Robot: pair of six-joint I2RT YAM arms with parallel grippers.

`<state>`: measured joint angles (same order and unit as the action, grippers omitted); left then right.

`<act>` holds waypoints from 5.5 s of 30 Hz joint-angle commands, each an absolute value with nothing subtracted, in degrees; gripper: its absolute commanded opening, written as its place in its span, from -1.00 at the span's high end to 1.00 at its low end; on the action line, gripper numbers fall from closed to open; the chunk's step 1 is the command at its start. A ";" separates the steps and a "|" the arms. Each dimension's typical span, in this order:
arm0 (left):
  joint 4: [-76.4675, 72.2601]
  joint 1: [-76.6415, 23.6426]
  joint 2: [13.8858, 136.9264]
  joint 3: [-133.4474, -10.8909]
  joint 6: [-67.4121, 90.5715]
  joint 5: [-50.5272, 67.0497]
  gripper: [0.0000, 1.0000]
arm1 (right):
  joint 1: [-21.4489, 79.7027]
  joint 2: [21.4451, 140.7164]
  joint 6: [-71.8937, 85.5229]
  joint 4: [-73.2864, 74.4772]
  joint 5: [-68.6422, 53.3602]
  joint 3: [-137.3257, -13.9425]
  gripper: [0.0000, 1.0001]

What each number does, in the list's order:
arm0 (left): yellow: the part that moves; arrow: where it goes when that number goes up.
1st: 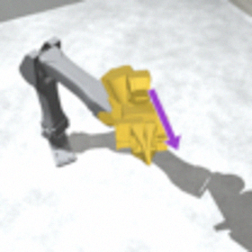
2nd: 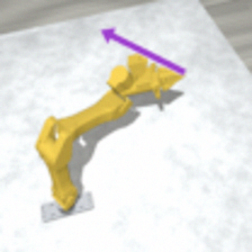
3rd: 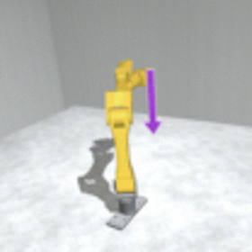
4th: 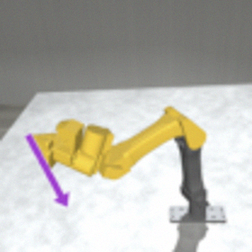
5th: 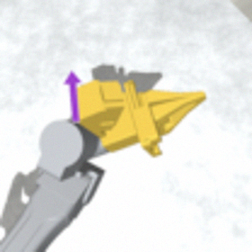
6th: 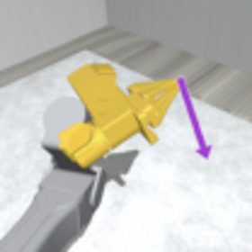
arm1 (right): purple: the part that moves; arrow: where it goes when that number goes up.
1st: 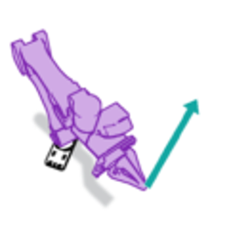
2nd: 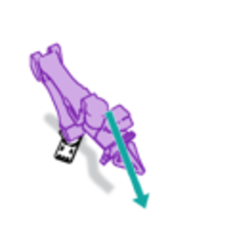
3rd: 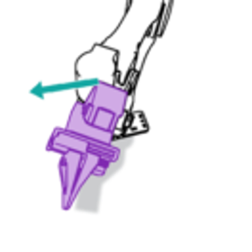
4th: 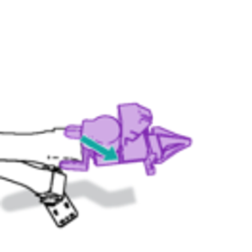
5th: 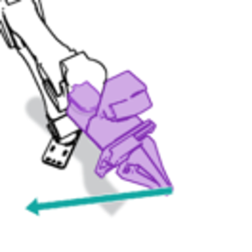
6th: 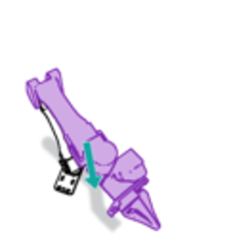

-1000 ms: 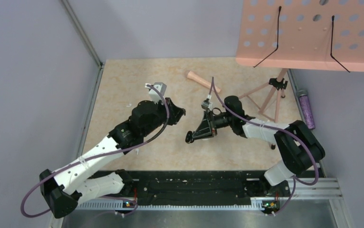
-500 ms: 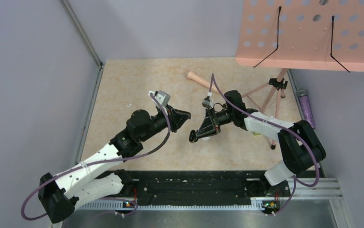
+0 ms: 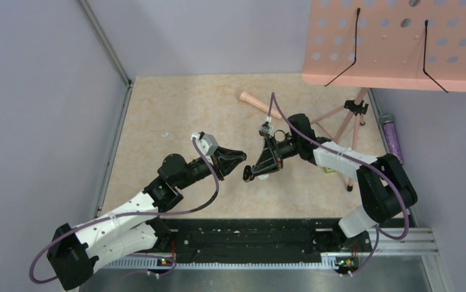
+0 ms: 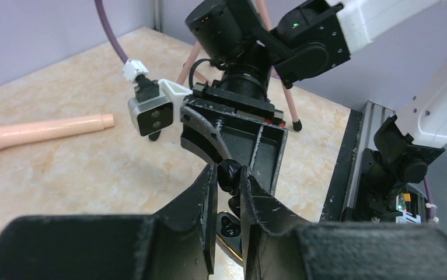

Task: Insert the wireless bluetooth earbuds into the charging case
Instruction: Insert the right earbud into the left side groove of the charging case.

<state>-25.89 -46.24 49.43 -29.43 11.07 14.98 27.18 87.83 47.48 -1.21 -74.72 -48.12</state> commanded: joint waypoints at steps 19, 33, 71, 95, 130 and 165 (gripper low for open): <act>-46.04 -46.32 49.72 -19.20 6.77 19.27 1.00 | 26.50 87.50 56.82 -16.27 -76.58 -46.93 1.00; -57.57 -46.33 53.42 -15.83 6.35 18.04 1.00 | 26.57 87.24 70.95 -34.55 -77.78 -42.17 1.00; -60.34 -46.38 57.19 -16.96 8.52 21.32 1.00 | 27.42 95.98 115.75 -98.61 -75.68 -31.79 1.00; -61.49 -46.41 60.42 -17.49 10.09 23.83 1.00 | 27.43 96.46 115.78 -98.66 -75.64 -31.91 1.00; -48.27 -46.41 57.82 -20.19 10.44 23.58 1.00 | 27.40 96.51 115.47 -98.64 -72.52 -34.27 1.00; -37.44 -46.43 55.69 -22.91 6.94 23.42 1.00 | 25.94 94.04 111.08 -93.52 -73.85 -36.34 1.00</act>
<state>-40.88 -46.24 54.54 -21.65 7.73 20.38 26.81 96.66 112.03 -86.00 -75.77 -33.12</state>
